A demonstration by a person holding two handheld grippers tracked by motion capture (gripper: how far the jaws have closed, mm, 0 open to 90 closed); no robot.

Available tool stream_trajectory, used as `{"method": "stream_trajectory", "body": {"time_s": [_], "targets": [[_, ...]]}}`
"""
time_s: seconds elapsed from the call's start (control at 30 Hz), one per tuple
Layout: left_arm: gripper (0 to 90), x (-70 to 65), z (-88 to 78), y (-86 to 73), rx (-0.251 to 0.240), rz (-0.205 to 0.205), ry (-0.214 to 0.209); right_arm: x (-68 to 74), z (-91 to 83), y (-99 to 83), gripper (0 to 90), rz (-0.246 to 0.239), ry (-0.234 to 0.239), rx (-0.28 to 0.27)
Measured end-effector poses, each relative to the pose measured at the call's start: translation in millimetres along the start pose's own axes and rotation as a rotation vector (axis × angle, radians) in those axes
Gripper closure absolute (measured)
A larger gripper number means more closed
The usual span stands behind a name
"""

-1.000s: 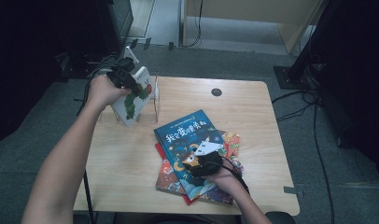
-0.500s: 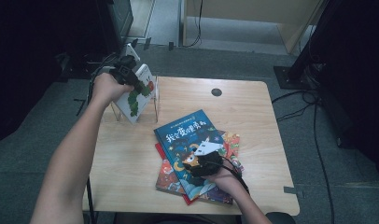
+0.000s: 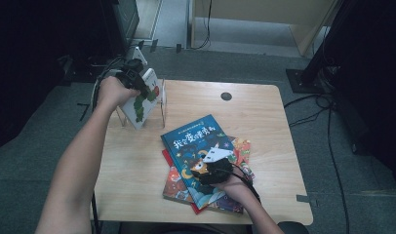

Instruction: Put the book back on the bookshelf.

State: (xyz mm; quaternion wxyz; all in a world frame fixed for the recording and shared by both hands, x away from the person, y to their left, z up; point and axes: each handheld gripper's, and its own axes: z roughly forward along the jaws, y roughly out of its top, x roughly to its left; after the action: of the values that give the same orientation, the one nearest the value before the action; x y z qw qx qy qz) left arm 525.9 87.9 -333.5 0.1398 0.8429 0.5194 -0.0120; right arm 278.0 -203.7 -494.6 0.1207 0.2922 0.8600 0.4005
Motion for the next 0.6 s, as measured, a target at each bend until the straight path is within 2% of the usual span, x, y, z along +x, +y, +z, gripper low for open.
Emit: {"method": "stream_trajectory", "body": {"time_s": [0.33, 0.6], "targets": [[77.8, -4.6, 11.0, 6.4, 0.027, -0.016, 0.031, 0.0, 0.0, 0.0, 31.2, 0.001, 0.000, -0.001], [78.0, -0.3, 14.6, 4.9, 0.012, -0.013, 0.026, -0.1, 0.1, 0.0, 31.2, 0.000, 0.000, -0.001]]}}
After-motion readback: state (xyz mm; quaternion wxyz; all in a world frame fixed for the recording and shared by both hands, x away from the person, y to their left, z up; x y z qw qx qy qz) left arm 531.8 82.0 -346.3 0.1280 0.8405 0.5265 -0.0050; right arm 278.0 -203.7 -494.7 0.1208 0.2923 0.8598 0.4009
